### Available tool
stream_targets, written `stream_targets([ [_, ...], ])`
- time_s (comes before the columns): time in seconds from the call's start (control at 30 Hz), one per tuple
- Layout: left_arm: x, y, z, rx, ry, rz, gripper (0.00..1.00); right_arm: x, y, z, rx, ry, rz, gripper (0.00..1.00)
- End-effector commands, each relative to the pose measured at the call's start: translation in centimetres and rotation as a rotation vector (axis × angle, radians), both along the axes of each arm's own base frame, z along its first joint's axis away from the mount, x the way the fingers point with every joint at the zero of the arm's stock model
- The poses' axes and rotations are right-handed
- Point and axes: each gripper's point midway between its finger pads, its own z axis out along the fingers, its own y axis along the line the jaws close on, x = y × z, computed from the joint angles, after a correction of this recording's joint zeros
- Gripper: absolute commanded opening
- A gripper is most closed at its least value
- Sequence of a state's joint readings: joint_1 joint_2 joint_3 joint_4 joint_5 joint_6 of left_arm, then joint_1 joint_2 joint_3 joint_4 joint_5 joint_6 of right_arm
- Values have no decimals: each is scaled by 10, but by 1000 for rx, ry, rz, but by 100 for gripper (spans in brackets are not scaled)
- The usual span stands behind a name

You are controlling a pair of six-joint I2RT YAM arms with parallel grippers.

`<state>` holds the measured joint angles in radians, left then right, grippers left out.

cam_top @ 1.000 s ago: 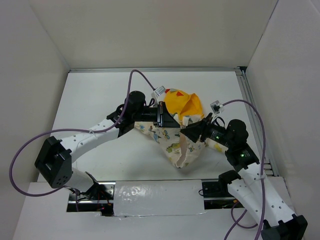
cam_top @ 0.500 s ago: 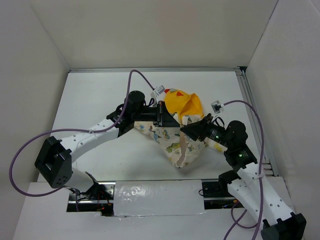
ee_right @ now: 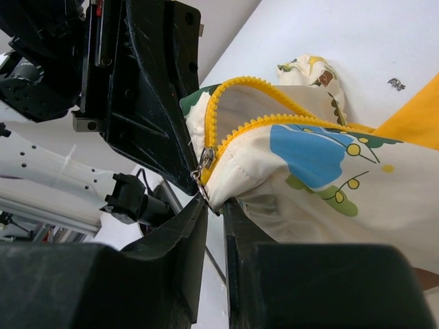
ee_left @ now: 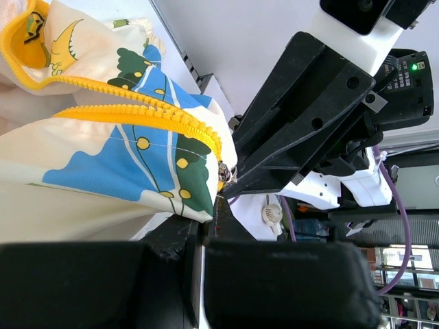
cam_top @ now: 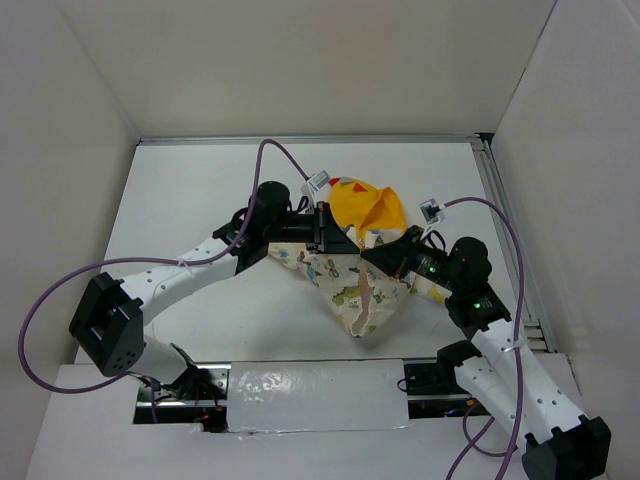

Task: Zip up the jacket

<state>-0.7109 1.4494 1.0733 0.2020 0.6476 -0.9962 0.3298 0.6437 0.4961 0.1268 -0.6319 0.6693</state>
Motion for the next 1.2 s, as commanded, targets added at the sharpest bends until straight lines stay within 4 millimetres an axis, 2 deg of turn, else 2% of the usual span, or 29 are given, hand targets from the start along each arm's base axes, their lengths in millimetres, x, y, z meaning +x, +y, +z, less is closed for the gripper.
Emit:
stream_targets([
  [0.0,-2,0,22,-43,-75,-9,0,-4,1,24,37,-82,14,23],
  [0.1,1,0,20,-37,-75,1,0,-7,1,23,29,-83,22,23],
  [0.33,0,0,20,-36,-81,0,0,-8,1,27,29,-102,21,43],
  [0.6,-1,-1,22,-33,-86,7,0,-8,8,28,30,-93,58,24],
  [0.63,-1,-1,22,-34,-86,7,0,-8,8,29,27,-96,58,17],
  [0.73,1,-1,21,-28,-87,18,0,-10,8,30,22,-90,57,12],
  [0.87,5,-3,17,-9,-92,52,0,-9,5,21,2,-21,20,7],
  [0.93,5,-6,13,17,-92,68,0,-8,3,20,5,9,-2,0],
  [1.07,8,-6,9,48,-101,116,0,-10,0,11,1,138,-34,0],
  [1.1,9,-5,8,55,-100,124,0,-10,-1,14,3,156,-46,0],
  [1.17,12,-4,5,65,-98,143,0,-8,-5,5,-10,231,-86,0],
])
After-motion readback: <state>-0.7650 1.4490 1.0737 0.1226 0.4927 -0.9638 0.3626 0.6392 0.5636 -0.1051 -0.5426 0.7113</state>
